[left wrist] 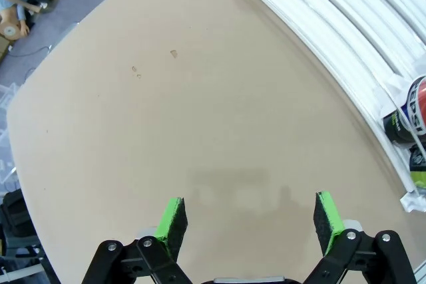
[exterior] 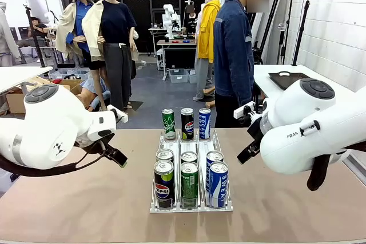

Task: Retrieve and hand over the desired beverage to the person.
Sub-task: Pick up a can of the same type that the person held from the Automatic Can Dispenser.

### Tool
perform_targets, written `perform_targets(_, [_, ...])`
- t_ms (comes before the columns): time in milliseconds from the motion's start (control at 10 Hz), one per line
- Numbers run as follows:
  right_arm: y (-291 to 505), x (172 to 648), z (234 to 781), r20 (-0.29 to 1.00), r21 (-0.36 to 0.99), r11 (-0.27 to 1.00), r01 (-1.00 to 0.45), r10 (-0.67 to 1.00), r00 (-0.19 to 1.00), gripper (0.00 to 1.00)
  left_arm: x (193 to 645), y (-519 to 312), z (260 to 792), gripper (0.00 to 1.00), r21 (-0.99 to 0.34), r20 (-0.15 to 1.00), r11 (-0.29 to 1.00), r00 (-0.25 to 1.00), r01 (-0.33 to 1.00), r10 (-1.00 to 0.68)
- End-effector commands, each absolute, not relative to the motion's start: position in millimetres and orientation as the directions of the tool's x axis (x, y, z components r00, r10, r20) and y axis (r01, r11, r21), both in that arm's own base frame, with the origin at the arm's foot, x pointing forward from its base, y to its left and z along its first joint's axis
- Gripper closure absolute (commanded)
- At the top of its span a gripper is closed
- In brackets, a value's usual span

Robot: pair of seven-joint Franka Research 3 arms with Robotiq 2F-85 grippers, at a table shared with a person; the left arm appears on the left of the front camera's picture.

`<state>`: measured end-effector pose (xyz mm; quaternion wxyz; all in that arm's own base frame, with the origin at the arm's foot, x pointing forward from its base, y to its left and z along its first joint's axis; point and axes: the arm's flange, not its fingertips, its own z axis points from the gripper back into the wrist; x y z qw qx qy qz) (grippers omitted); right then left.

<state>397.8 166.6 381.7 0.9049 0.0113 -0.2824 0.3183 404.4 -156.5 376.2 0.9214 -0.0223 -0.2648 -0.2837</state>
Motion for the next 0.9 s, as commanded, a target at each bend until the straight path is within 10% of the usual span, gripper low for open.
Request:
perform_targets(0, [165.7, 403.6, 407.1, 0.519, -0.137, 0.818, -0.559, 0.54, 0.663, 0.0, 412.6, -149.9, 398.5, 0.0, 0.046, 0.503, 0.83, 0.705, 0.556, -0.5])
perform_targets(300, [162.1, 420.8, 459.6, 0.488, -0.091, 0.84, -0.535, 0.506, 0.712, 0.0, 432.0, -130.2, 441.7, 0.0, 0.046, 0.461, 0.825, 0.72, 0.563, -0.518])
perform_targets(800, [93.6, 451.0, 541.4, 0.467, 0.337, 0.788, -0.516, 0.336, 0.818, 0.0, 471.1, -43.3, 525.5, 0.0, -0.412, 0.483, 0.655, 0.761, 0.633, -0.432])
